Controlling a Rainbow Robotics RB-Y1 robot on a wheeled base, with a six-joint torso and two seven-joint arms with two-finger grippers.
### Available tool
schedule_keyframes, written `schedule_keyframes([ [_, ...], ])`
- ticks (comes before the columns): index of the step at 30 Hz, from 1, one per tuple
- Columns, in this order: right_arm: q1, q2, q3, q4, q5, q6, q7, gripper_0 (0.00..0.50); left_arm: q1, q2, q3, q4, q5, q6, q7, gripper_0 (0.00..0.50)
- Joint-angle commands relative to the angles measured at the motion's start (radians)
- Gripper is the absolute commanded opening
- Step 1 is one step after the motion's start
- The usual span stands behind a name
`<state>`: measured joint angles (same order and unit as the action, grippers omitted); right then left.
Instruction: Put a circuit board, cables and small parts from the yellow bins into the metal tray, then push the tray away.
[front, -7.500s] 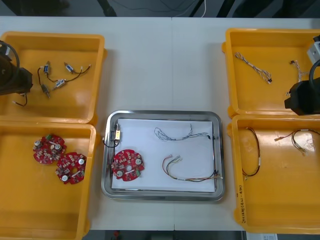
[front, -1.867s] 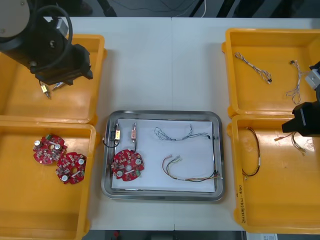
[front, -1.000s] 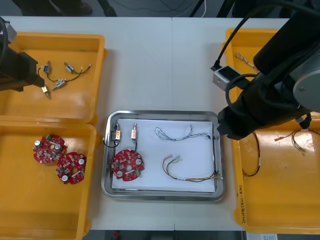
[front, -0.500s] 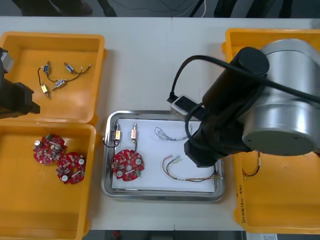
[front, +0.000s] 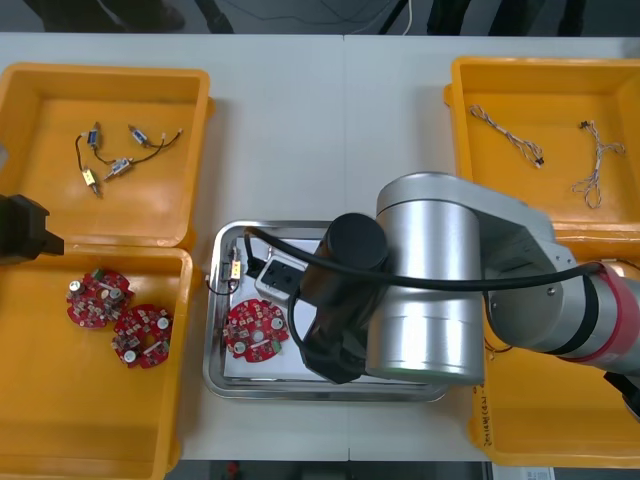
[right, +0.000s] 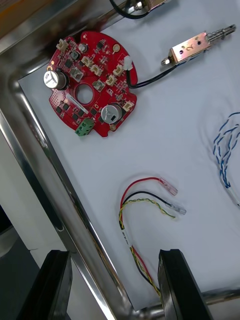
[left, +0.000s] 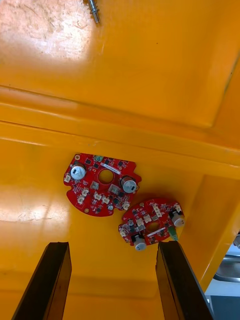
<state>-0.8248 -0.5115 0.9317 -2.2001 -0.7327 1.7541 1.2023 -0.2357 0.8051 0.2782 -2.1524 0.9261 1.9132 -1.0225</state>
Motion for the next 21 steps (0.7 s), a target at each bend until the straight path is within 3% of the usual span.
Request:
schedule_keyframes([
  [1, -0.042, 0.045, 0.068, 0.029, 0.029, -0.039, 0.069, 0.500, 0.041, 0.046, 0.033, -0.047, 0.010, 0.007, -0.096, 0.500],
  [9, -0.054, 0.067, 0.096, 0.077, 0.042, -0.051, 0.298, 0.500, 0.073, 0.059, 0.036, -0.064, 0.017, 0.007, -0.117, 0.500],
  [17, -0.053, 0.067, 0.179, 0.079, 0.101, -0.059, 0.413, 0.500, 0.079, 0.077, 0.036, -0.066, 0.046, 0.007, -0.143, 0.500],
  [21, -0.031, 0.059, 0.200, 0.079, 0.090, -0.057, 0.418, 0.500, 0.085, 0.091, 0.036, -0.064, 0.060, 0.007, -0.151, 0.500],
])
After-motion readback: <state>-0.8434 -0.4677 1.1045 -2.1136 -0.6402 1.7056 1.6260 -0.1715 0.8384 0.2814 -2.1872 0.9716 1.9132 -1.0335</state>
